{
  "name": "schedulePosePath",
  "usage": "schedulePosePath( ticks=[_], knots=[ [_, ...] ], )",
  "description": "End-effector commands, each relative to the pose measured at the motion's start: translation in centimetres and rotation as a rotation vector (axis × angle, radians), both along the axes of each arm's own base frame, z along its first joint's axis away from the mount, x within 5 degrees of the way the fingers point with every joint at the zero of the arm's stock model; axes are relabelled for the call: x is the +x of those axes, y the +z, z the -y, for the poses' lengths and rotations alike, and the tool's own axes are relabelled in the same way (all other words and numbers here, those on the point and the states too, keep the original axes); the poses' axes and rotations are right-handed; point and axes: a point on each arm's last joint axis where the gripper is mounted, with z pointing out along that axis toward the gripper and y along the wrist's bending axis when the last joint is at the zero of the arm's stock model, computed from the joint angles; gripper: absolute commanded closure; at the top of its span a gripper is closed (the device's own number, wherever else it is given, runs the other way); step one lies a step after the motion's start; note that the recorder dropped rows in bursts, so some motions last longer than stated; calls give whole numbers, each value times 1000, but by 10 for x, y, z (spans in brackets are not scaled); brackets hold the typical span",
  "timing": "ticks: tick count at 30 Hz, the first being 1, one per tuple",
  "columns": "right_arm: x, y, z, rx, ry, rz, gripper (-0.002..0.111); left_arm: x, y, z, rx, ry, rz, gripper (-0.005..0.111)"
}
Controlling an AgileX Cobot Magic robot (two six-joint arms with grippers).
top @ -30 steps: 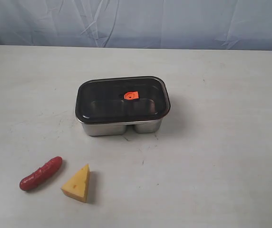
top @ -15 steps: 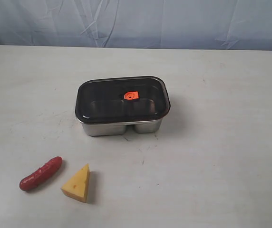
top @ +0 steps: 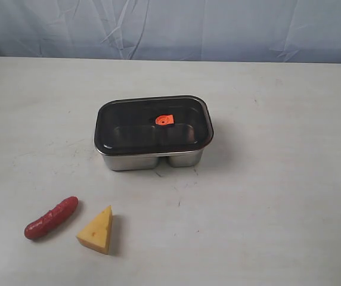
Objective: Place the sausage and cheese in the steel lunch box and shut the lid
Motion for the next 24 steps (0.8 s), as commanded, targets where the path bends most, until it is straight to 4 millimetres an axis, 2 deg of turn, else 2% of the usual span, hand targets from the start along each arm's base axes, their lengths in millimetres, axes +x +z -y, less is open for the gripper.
schedulePosePath(
  ticks=[1,3,7,11,14,16,20,24],
  knots=[
    [-5,6,11,235,-70,140,109,0,-1,-1,36,7,-1,107],
    [-5,6,11,240,-70,144,109,0,-1,-1,38,7,-5,107],
    [-5,6,11,426,-32,195,109,0,-1,-1,38,7,-5,107],
    [-4,5,9,469,2,188,109,0,-2,-1,43,8,-5,107],
    [-2,2,4,405,33,129,109,0,-2,-1,43,8,-7,107],
    [0,0,-3,222,69,28,109,0,-2,-1,43,8,-7,107],
    [-2,30,-14,-5,152,-162,109,0,-2,-1,29,6,-7,107],
    [21,84,-16,-263,189,-315,109,0,-2,-1,29,6,-7,107]
  ],
)
